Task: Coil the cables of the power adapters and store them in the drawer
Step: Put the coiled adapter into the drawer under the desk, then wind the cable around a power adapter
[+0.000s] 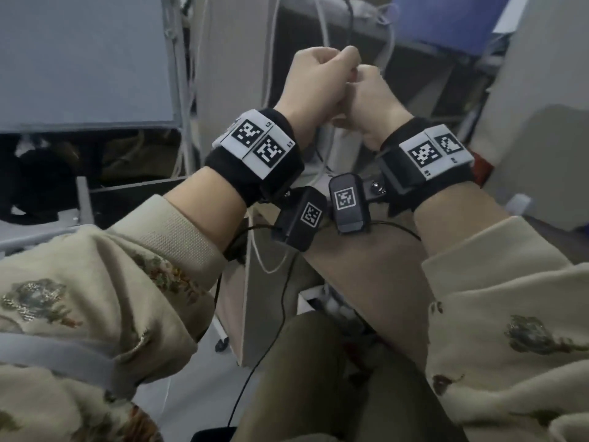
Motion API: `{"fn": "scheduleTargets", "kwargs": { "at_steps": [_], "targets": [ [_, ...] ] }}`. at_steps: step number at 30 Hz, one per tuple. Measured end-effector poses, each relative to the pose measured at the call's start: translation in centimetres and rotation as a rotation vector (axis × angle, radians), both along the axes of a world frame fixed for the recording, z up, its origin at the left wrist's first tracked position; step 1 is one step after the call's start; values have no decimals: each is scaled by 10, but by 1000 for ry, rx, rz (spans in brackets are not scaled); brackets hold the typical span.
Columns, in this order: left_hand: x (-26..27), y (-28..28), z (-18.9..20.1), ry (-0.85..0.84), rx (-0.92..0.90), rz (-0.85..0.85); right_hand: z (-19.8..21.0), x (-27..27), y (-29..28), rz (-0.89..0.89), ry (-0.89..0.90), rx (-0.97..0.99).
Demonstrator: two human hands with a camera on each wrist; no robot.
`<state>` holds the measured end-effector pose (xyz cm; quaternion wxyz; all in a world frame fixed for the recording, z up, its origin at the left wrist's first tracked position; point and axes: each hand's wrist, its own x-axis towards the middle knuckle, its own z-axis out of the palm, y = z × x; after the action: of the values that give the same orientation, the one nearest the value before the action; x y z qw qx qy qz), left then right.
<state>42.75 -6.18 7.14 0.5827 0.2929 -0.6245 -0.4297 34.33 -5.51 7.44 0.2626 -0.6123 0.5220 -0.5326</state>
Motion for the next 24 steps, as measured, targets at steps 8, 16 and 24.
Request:
{"fn": "scheduleTargets", "kwargs": {
  "at_steps": [8,16,24],
  "targets": [
    [-137,32,-11,-41,-9,-318,-11,-145,52,-434,207,50],
    [-248,81,-23,-192,30,-611,-28,-251,128,-686,132,155],
    [-329,120,-45,-436,44,-844,-44,-321,206,-844,153,488]
  ]
}}
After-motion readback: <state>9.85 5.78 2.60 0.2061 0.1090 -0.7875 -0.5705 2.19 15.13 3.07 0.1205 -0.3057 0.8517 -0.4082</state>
